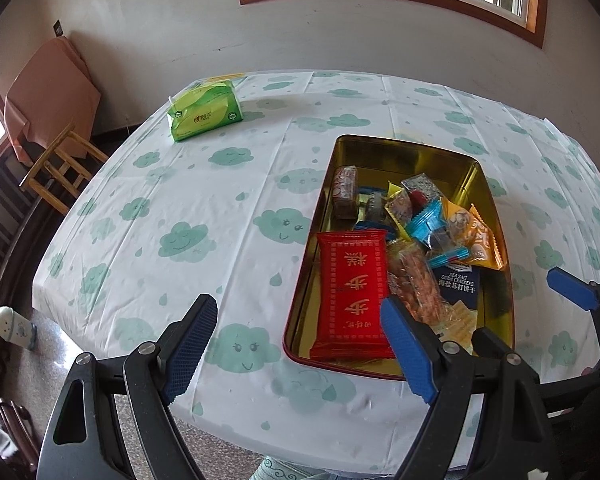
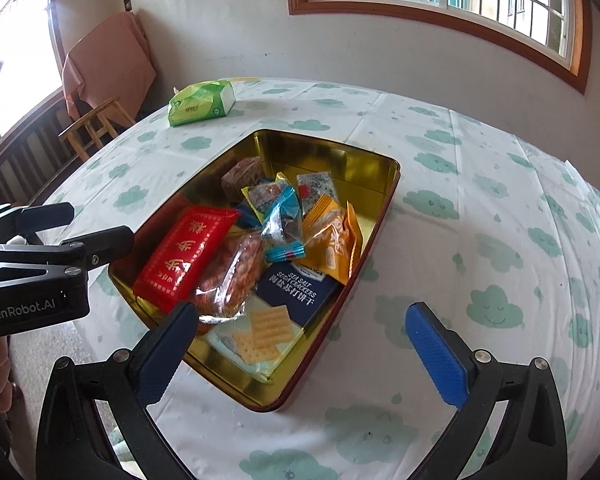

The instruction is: Organize snacks

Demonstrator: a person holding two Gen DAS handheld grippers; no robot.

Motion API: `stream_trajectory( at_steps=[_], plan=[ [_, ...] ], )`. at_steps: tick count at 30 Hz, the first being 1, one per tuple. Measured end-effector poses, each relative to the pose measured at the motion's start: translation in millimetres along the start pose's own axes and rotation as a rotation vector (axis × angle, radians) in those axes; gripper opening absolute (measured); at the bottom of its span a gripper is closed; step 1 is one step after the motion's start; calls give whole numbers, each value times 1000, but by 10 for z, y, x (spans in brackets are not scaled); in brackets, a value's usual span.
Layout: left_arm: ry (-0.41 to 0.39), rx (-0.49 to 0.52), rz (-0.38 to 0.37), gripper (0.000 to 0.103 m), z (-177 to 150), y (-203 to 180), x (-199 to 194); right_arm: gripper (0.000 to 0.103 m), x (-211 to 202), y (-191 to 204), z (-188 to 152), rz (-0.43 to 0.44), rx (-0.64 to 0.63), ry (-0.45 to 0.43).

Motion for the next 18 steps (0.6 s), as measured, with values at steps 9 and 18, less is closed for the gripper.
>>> stream_trajectory(
  at_steps=[9, 18],
  plan=[
    [-2, 25, 4, 81, 7, -94, 2, 103, 22, -12, -30, 7, 5, 8],
    [0, 21, 3, 81, 4, -107, 8, 103, 39, 6, -64, 7, -3, 14]
  ],
)
Point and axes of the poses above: each gripper's, at about its wrist camera, not at the fingertips, and x roughly the way its jaws point, y to its left, z to its top, the point moved 5 cm from there along x, roughly the way its jaws point, and after that the axes turned 4 degrees about -z, right-handed, at the moved point
